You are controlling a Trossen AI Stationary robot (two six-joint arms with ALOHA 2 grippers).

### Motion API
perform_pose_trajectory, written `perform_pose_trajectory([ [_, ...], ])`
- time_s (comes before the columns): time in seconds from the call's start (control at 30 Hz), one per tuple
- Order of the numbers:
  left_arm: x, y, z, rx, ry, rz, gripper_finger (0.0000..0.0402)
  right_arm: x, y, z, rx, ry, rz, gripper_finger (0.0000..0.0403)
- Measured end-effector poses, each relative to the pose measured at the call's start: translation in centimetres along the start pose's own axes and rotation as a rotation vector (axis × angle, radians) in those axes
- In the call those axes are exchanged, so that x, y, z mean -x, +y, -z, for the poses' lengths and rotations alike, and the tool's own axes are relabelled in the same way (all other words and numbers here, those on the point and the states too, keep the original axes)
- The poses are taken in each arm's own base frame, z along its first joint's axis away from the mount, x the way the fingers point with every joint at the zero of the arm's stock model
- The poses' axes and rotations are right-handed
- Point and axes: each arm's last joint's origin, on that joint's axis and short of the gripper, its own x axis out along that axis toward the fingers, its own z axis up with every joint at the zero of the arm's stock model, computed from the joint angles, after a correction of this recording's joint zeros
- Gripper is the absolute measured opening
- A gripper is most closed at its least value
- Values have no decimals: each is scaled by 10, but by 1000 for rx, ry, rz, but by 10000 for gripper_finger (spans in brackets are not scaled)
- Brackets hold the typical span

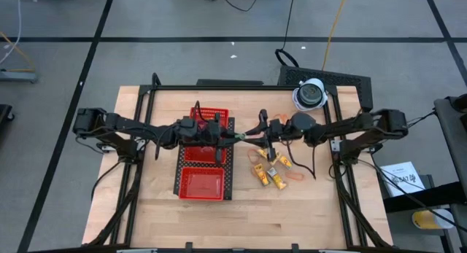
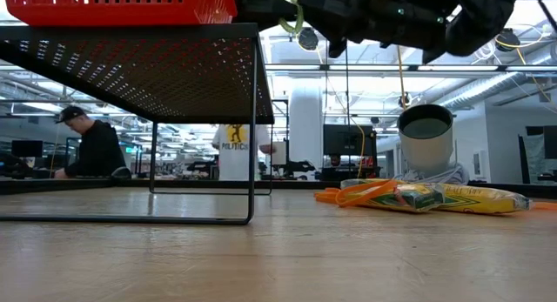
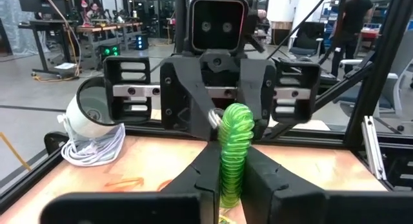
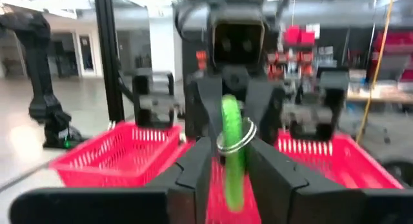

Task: Pick & Place Office Desk Supplies
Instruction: Put the green spring keychain into the top red basket on the shelf

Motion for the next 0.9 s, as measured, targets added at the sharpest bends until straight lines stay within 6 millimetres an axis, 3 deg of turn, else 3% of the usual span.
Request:
perform_pose_trajectory([
  [0.2,9,7,-7,-2,32,-22,14,20,-3,-13,-42,149,40,113],
  [0.43,33,13,-29,-13,57,-72,40,54,2,-11,-71,253,106,114],
  [0.63,58,19,-38,-39,142,-243,24,82,8,3,-68,189,207,104],
  [0.9,69,21,-33,-8,241,-338,39,109,16,22,-31,9,209,104],
])
